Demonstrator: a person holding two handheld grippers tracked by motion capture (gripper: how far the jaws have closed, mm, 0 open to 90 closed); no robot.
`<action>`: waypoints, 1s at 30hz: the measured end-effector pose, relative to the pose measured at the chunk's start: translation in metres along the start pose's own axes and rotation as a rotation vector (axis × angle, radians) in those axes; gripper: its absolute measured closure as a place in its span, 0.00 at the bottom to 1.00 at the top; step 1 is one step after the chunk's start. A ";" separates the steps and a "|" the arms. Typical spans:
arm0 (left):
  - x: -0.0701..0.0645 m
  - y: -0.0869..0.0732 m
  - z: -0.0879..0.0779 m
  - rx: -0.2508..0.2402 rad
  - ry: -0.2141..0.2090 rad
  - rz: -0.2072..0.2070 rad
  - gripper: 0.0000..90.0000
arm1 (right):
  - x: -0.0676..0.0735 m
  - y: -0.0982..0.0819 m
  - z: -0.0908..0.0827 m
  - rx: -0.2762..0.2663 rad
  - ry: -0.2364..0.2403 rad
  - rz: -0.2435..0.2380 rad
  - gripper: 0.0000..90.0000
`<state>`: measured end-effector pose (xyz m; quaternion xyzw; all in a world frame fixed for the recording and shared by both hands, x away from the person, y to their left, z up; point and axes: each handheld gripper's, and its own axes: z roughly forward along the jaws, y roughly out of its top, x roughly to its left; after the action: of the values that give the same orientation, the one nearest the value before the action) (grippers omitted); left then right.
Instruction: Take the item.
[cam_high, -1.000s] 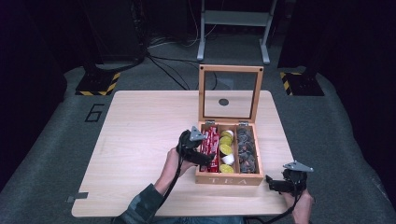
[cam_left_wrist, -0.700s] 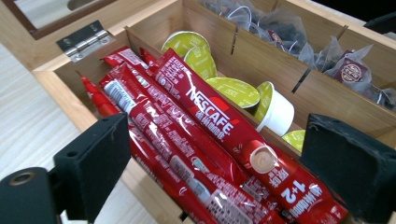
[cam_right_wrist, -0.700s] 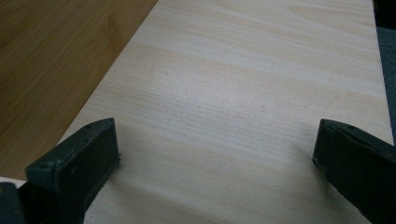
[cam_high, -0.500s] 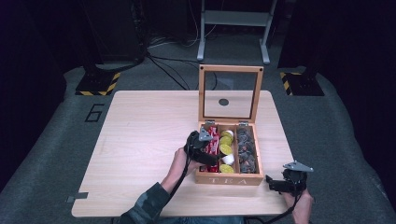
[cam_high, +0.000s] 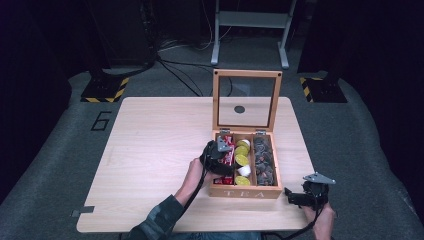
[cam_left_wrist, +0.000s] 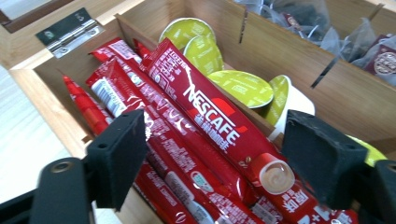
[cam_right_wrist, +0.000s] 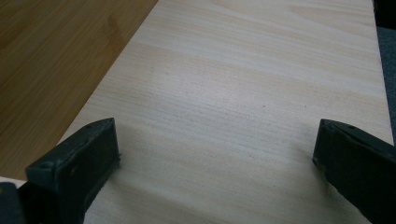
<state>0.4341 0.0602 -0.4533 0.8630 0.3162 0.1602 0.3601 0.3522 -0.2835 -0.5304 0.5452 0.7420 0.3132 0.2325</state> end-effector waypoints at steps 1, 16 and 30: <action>0.000 0.000 0.000 0.000 0.000 0.000 0.31 | 0.000 0.000 0.000 0.000 0.000 0.000 0.00; 0.004 0.001 0.001 0.025 0.045 -0.027 0.49 | 0.000 0.000 0.000 0.000 0.000 0.000 0.00; 0.011 0.004 0.005 0.028 0.061 -0.046 0.60 | 0.000 0.000 0.000 0.001 0.000 0.004 0.00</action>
<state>0.4468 0.0623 -0.4532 0.8552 0.3491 0.1734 0.3417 0.3520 -0.2832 -0.5303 0.5468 0.7411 0.3132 0.2316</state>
